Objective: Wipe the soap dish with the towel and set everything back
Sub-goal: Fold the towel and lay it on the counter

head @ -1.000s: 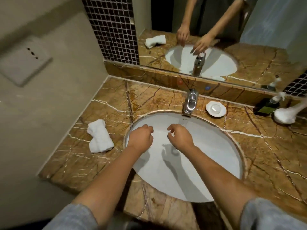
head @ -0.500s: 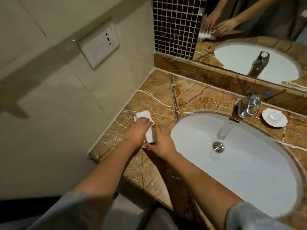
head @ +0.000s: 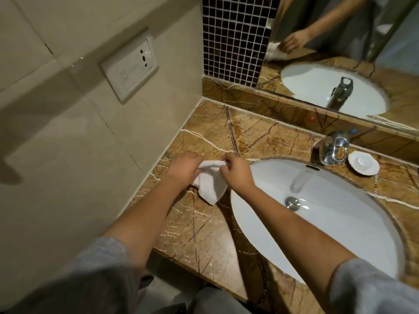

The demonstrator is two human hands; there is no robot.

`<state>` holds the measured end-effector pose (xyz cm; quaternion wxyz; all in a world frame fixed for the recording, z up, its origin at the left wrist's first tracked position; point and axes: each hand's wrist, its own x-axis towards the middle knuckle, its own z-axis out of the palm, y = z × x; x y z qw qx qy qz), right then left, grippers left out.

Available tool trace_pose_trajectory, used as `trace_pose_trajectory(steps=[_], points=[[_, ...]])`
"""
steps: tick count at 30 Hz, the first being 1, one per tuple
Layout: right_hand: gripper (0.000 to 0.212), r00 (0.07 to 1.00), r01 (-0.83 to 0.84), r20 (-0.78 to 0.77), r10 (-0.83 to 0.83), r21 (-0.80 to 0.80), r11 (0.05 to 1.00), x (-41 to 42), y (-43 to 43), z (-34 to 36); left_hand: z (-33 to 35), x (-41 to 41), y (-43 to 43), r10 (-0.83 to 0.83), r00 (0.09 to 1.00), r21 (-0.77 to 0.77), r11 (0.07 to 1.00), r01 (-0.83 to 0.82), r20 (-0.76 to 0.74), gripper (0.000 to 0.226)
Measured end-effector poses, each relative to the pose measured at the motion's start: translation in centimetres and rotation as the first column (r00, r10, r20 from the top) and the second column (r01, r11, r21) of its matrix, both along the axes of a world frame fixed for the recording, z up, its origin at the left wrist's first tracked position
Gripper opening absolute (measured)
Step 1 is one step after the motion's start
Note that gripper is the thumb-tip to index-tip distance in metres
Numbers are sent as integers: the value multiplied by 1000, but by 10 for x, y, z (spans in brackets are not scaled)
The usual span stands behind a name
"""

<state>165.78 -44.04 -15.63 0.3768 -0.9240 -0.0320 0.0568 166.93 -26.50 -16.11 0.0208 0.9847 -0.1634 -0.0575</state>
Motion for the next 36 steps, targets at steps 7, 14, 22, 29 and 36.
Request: trace_pose_trajectory(steps=[7, 14, 22, 29, 36], points=[[24, 990, 83, 107, -88, 53, 995, 34, -4, 17, 27, 29, 10, 174, 980, -47, 984, -170, 97, 23], [18, 922, 127, 370, -112, -17, 992, 45, 6, 30, 47, 38, 25, 166, 935, -223, 970, -97, 313, 27], [21, 939, -233, 164, 302, -342, 910, -45, 14, -41, -21, -32, 49, 39, 999, -21, 999, -38, 33, 26], [23, 925, -316, 81, 370, -375, 872, -75, 25, -62, -43, -60, 68, -63, 998, 8, 998, 63, -19, 30], [34, 945, -161, 207, 254, -382, 910, -57, 23, -60, -49, -42, 43, -5, 999, -133, 991, 11, 42, 40]])
